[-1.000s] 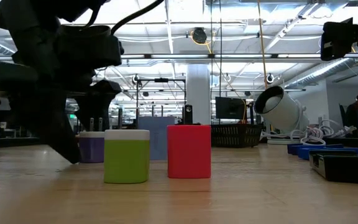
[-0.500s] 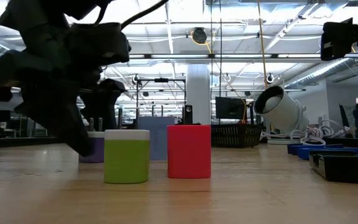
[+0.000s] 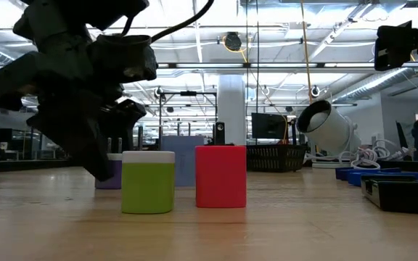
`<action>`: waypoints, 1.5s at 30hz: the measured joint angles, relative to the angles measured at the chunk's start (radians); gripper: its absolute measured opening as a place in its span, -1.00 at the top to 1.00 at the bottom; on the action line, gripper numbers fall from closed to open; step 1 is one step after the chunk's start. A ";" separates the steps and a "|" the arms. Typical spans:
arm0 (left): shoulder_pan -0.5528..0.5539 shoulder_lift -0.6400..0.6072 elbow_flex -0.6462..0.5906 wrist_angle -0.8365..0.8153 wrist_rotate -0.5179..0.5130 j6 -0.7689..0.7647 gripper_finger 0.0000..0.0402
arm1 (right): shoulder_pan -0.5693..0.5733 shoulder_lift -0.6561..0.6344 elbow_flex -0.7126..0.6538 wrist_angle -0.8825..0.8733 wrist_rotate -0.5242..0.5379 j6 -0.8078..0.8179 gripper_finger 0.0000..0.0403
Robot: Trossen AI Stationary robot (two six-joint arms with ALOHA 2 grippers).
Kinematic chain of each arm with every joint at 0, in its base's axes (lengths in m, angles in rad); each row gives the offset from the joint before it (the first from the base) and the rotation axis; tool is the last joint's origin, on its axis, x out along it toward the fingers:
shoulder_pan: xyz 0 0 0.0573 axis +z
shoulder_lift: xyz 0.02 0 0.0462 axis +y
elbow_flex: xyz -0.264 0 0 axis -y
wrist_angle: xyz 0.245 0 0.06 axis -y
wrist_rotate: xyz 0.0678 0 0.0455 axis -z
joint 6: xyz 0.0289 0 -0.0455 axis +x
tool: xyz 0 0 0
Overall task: Pick & Place Office items
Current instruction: Put the violet charger adapter into the left black bin
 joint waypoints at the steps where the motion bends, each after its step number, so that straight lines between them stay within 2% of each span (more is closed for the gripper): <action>1: 0.000 0.000 0.000 0.000 0.011 -0.010 -0.16 | 0.000 0.000 0.000 0.000 0.000 0.000 -0.11; 9: 0.011 -0.001 0.001 -0.001 0.037 -0.055 0.33 | 0.000 0.000 0.000 0.000 0.000 0.000 -0.11; 11: 0.028 -0.001 0.022 -0.049 0.037 -0.050 0.33 | 0.000 0.000 0.000 0.000 0.000 0.000 -0.11; 15: 0.084 -0.001 0.126 -0.267 0.026 -0.024 0.33 | 0.000 0.000 0.000 0.000 0.000 0.000 -0.11; 19: 0.155 -0.001 0.274 -0.500 -0.076 0.019 0.33 | 0.000 0.000 0.000 0.000 0.000 0.000 -0.11; 22: 0.218 -0.001 0.361 -0.561 -0.171 0.057 0.33 | 0.000 0.000 0.000 0.000 0.000 0.000 -0.11; 26: 0.334 -0.001 0.422 -0.546 -0.210 0.085 0.31 | 0.000 0.000 0.000 0.000 0.000 0.000 -0.11; 31: 0.500 -0.001 0.397 -0.480 -0.089 0.112 0.32 | 0.000 0.000 0.000 0.000 0.000 0.000 -0.11; 35: 0.611 -0.001 0.349 -0.412 -0.046 0.079 0.32 | 0.000 0.000 0.000 0.000 0.000 0.000 -0.11; 39: 0.663 -0.001 0.298 -0.324 -0.009 0.054 0.32 | 0.000 0.000 0.000 0.000 0.000 0.000 -0.11; 45: 0.673 -0.001 0.226 -0.234 -0.008 0.032 0.32 | 0.000 0.000 0.000 0.000 0.000 0.000 -0.11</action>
